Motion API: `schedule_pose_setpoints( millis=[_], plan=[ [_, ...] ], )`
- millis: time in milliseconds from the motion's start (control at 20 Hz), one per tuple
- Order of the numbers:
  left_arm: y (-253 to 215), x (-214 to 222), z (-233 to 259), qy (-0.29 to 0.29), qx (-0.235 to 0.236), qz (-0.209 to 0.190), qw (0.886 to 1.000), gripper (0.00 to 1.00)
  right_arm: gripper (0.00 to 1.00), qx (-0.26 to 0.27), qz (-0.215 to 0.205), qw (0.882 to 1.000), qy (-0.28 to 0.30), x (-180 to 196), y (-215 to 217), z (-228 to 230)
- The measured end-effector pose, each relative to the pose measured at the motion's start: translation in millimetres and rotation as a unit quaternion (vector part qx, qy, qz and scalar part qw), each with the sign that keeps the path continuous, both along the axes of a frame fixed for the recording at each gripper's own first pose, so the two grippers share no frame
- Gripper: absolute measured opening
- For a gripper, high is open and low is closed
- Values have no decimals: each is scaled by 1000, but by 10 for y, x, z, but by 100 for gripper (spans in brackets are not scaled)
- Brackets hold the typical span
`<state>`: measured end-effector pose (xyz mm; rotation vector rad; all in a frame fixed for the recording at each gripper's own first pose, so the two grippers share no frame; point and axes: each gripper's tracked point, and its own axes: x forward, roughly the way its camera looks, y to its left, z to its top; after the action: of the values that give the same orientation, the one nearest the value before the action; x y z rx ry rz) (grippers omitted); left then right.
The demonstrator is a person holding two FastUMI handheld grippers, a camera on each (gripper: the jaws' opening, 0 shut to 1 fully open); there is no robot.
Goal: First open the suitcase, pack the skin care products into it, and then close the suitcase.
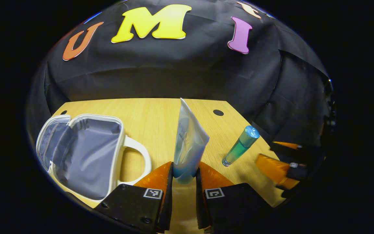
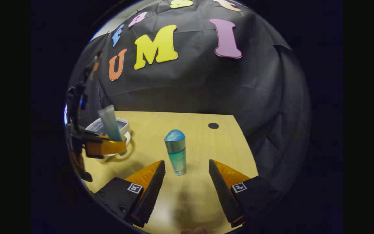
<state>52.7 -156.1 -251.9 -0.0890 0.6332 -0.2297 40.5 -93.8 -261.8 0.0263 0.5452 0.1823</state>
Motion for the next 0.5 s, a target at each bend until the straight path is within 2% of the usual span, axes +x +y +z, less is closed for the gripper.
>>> schedule_pose_setpoints(
  millis=[400,500],
  plan=[
    [611,-428,520,-10,-10,53,999,33,81,25,-21,999,43,443,254,-474],
    [804,-510,569,-9,-5,68,998,33,77,25,-23,998,47,499,271,-537]
  ],
)
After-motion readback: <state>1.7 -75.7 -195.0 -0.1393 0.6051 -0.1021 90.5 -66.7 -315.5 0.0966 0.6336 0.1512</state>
